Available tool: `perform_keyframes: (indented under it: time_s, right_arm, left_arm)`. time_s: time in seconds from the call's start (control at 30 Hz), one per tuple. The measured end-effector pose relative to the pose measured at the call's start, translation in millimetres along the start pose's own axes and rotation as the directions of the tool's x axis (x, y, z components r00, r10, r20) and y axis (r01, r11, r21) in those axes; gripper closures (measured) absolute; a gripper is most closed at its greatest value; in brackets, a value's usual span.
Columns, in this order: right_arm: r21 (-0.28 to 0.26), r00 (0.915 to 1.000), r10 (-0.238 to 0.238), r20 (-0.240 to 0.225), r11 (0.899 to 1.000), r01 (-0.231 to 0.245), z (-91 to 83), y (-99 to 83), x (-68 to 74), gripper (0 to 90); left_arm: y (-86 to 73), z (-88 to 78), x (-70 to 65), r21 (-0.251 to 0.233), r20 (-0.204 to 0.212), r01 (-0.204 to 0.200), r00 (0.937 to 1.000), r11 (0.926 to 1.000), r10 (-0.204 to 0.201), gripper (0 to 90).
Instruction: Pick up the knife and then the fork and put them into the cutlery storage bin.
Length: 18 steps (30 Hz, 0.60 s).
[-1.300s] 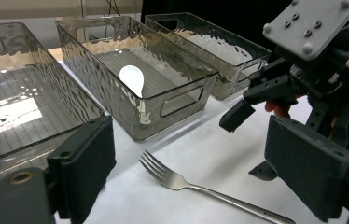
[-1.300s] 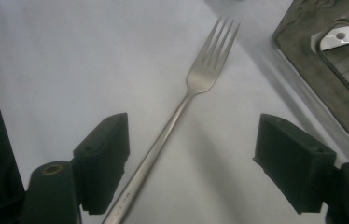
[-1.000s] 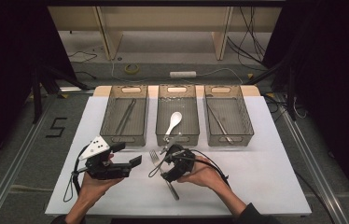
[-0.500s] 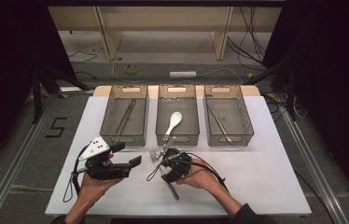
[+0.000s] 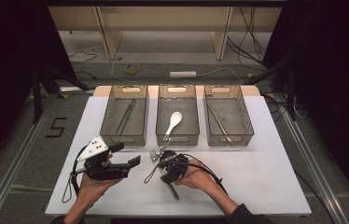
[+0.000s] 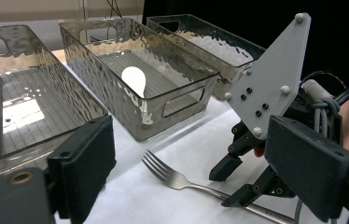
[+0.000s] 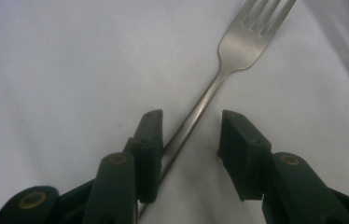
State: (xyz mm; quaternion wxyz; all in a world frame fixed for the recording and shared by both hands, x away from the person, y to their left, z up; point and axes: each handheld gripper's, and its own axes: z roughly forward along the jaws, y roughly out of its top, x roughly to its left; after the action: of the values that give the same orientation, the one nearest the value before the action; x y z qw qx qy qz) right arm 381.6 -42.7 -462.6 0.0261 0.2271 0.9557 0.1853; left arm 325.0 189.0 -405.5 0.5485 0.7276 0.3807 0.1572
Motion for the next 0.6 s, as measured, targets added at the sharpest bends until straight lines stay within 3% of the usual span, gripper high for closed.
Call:
perform_keyframes:
  time_s: [0.6]
  right_arm:
    - [0.044, 0.9996, -0.028, -0.007, 0.999, 0.029, 2.7, 4.7, -3.3, 68.9]
  left_arm:
    - [-0.4, 0.3, -0.4, 0.001, -0.001, -0.003, 1.0, 1.0, 0.003, 15.7]
